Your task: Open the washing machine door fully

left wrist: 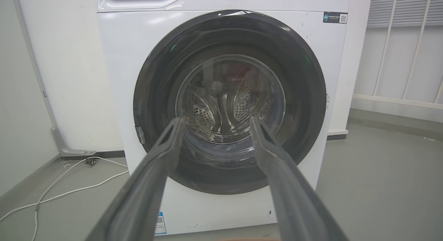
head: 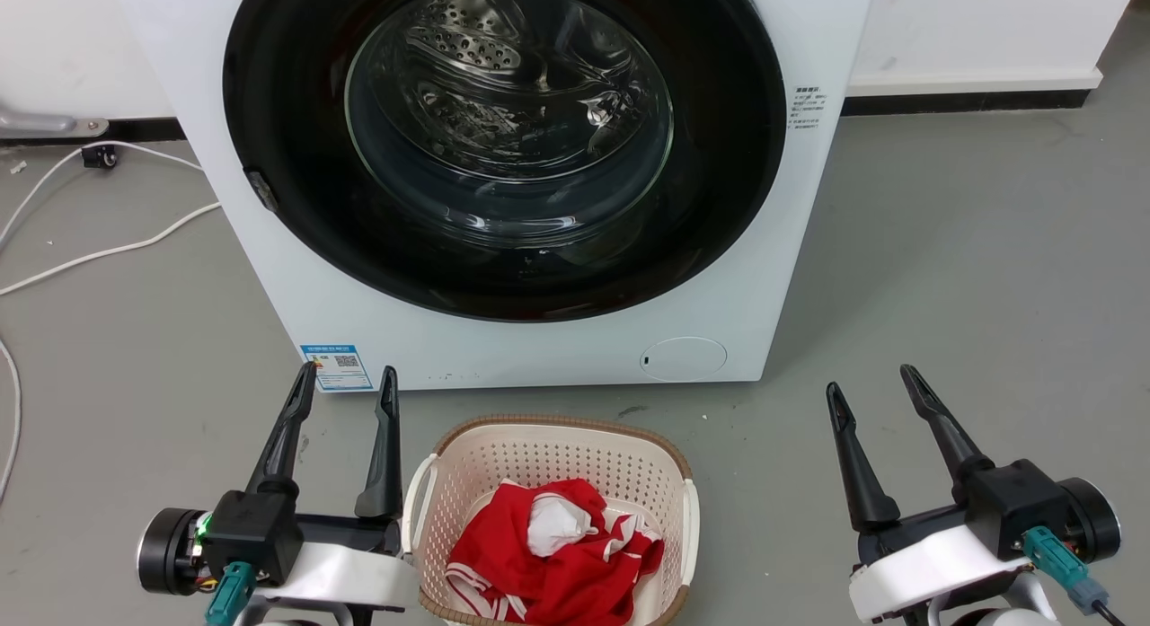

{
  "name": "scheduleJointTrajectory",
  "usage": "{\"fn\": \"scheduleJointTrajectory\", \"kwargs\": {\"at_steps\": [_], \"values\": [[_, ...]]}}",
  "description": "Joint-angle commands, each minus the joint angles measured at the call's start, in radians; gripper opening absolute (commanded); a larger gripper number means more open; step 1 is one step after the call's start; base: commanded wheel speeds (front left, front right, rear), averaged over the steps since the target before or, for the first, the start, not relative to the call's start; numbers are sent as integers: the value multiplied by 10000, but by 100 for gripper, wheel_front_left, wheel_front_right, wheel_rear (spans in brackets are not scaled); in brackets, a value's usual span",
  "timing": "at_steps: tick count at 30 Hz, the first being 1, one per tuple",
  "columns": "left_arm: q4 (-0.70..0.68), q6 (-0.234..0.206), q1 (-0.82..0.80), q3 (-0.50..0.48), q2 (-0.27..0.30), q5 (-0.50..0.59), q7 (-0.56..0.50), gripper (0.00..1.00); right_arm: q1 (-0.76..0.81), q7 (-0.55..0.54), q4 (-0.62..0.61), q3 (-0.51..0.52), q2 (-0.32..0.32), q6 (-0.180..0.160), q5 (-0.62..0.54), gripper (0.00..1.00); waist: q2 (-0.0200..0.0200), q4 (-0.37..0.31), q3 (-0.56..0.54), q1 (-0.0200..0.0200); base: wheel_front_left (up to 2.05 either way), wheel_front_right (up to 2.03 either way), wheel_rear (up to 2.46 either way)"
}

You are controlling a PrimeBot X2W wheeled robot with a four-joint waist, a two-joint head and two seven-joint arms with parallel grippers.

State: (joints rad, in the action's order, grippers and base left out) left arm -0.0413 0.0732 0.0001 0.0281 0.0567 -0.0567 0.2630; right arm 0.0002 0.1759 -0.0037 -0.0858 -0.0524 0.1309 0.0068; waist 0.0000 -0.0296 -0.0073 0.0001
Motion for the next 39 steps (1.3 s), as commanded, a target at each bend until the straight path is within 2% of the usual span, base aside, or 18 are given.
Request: {"fn": "scheduleJointTrajectory", "kwargs": {"at_steps": [1,10,11,12,13,19,21,24,27,35,39], "values": [[37,-5,133,-30,-23,-46,24,100,97,4,5,17,42,-3,27,100,0,7,-11,-1,0,0,0],[70,-40,154,-9,-44,-19,24,100,116,-64,47,19,41,-3,158,100,0,-9,-28,-1,0,0,0],[66,-46,150,-9,-46,-11,24,100,123,-88,68,13,41,-3,257,50,0,-12,-26,-1,0,0,0],[69,-49,146,-7,-48,-3,24,100,119,-89,69,8,41,-3,328,6,0,-15,-25,-1,0,0,0],[70,-53,145,-6,-49,3,24,100,111,-91,73,-1,41,-5,372,0,0,-19,-21,-1,0,0,0],[84,-50,146,-22,-57,46,24,100,99,-121,136,-26,41,-3,751,0,0,-36,-9,-1,0,0,0],[92,-42,138,-37,-57,52,24,100,115,-92,184,-50,41,-3,1341,0,0,-39,-7,-1,0,0,0],[94,-40,134,-57,-61,44,24,100,150,45,299,-181,41,-3,3321,0,0,-44,-13,-1,0,0,0],[78,-66,153,-78,-63,22,24,100,39,296,356,-463,39,-3,5937,0,0,-61,-21,-1,0,0,0],[6,-107,32,-136,-63,-67,24,100,-388,804,-190,-1029,36,-2,15147,0,0,-97,48,-1,0,0,0],[-77,-140,-40,-176,-66,-124,24,100,-787,864,-351,-721,33,-2,17953,0,0,-116,129,-1,0,0,0]]}}
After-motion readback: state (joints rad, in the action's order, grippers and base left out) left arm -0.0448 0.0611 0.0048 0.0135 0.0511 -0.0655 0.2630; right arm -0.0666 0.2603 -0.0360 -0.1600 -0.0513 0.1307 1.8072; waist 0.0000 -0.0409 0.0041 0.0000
